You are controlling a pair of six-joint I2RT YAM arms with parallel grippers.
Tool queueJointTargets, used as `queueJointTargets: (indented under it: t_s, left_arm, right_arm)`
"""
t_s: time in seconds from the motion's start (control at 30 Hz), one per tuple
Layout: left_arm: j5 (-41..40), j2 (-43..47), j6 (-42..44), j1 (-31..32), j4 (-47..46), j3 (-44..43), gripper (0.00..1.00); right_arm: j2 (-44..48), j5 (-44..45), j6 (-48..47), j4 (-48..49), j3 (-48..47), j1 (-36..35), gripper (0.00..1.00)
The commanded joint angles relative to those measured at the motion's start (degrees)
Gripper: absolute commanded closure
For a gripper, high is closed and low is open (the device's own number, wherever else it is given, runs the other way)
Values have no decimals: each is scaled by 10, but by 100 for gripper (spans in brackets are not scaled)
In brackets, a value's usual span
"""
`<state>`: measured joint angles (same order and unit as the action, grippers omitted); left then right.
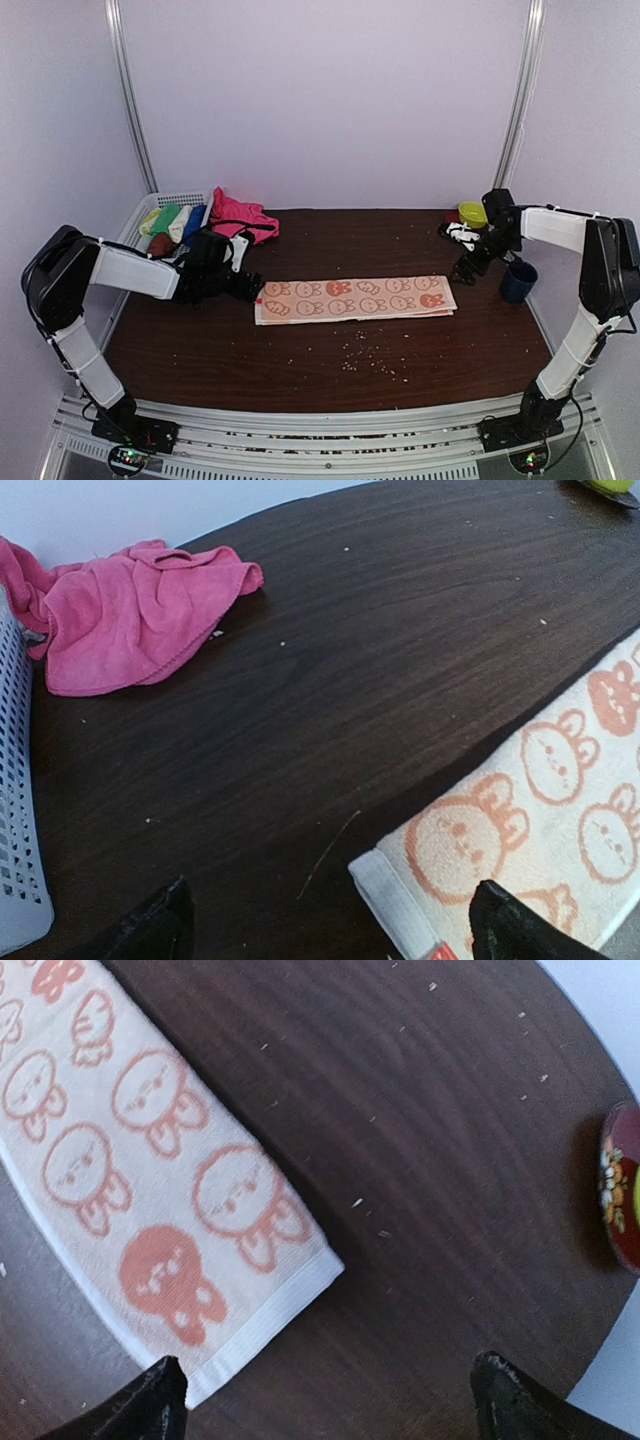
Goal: Roll the towels
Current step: Fold the towel at the center of the board.
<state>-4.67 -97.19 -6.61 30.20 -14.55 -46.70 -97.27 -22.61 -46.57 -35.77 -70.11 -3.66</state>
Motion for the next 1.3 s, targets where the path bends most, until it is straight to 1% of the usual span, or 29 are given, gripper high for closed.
queueJointTargets:
  t_s: [0.0,0.2,0.5,0.73,0.8,0.97,1.1,1.27]
  left_arm:
    - [-79,-41,-18,19,21,-58,2]
    - [-136,-95,-11,39,71,-112,2]
    - [-210,-145,-27,44,113,-136,2]
    - [-243,-176,-29,46,144,-155,2]
    - [-243,-176,-28,45,145,-156,2]
    - [-246,-165,-28,45,151,-159,2]
    - [-241,-141,-35,45,157,-160,2]
    - [-231,-102,-53,45,160,-159,2]
  right_arm:
    - [18,80,151,112,15,-25,0]
    - [-16,165,197,169,34,-46,0]
    - [-50,247,194,206,77,-79,0]
    - [-79,352,194,223,85,-83,0]
    - [-78,368,193,229,89,-83,0]
    - [-68,366,205,215,73,-83,0]
    - [-40,306,240,171,42,-76,0]
    - [-24,195,307,111,13,-55,0]
